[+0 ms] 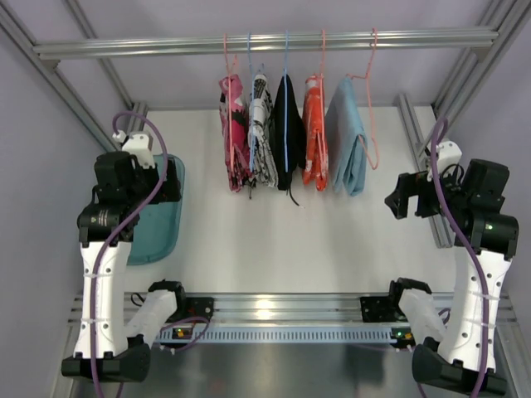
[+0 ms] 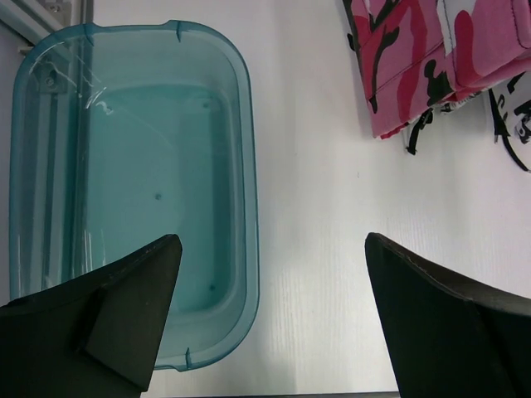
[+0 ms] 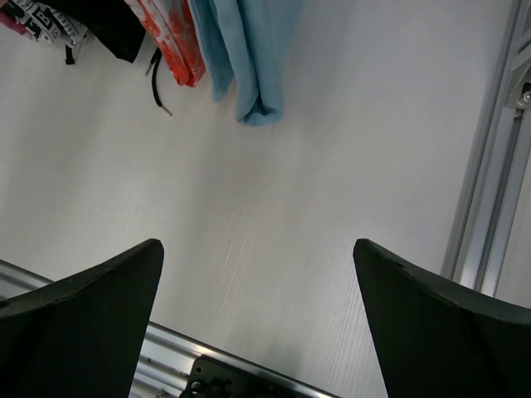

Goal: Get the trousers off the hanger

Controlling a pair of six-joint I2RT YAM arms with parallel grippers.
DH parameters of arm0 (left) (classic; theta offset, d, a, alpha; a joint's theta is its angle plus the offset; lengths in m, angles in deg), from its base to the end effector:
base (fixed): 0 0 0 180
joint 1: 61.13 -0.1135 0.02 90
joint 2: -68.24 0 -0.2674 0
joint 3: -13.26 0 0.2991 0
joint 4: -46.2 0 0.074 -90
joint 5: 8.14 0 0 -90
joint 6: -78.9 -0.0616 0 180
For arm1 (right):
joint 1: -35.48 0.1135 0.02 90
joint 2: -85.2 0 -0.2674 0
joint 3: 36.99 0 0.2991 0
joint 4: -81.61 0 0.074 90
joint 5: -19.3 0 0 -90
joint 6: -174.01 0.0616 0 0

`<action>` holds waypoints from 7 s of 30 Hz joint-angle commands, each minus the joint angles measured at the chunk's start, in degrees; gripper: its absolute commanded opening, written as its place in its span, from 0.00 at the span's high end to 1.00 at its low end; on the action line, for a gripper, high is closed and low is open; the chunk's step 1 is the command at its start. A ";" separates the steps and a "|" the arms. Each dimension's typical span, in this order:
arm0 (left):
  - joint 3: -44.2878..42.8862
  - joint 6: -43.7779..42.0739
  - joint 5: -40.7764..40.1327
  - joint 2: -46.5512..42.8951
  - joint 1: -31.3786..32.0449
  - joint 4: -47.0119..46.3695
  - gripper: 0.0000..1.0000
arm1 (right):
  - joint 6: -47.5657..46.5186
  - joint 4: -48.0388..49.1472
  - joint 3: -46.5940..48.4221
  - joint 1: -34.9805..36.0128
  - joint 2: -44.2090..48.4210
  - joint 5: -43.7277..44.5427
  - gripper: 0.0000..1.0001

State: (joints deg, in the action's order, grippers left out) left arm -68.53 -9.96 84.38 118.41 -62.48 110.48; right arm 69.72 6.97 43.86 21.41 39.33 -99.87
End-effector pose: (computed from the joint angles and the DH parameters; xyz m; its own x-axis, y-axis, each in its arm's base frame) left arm 0.2175 0.0024 0.4025 -0.5397 -0.0326 -0.8412 0.0027 0.9992 -0.0405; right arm 0.1792 -0.0140 0.3953 -0.5625 -0.0812 -0.8228 -0.2998 0.9475 0.1114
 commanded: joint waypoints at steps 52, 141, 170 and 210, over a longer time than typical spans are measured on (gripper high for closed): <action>8.69 81.72 43.88 35.60 8.20 -113.07 0.59 | 5.06 3.39 11.94 -1.58 -5.55 -0.89 0.01; 13.26 63.19 42.12 -7.72 6.88 -83.38 1.00 | 52.16 54.63 58.08 68.99 -61.00 -0.45 0.55; 10.01 19.35 12.60 -23.36 6.97 -29.11 0.28 | 68.68 55.07 56.24 66.98 -59.61 -0.63 1.00; 35.67 2.02 27.45 -21.70 9.87 -49.98 0.18 | 75.54 54.81 60.10 62.58 -62.24 0.69 1.00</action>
State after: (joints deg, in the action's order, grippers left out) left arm -33.51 -7.86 114.28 94.96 -52.71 67.99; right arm 143.25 54.07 98.46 83.97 -24.75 -98.62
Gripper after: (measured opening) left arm 0.832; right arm 0.039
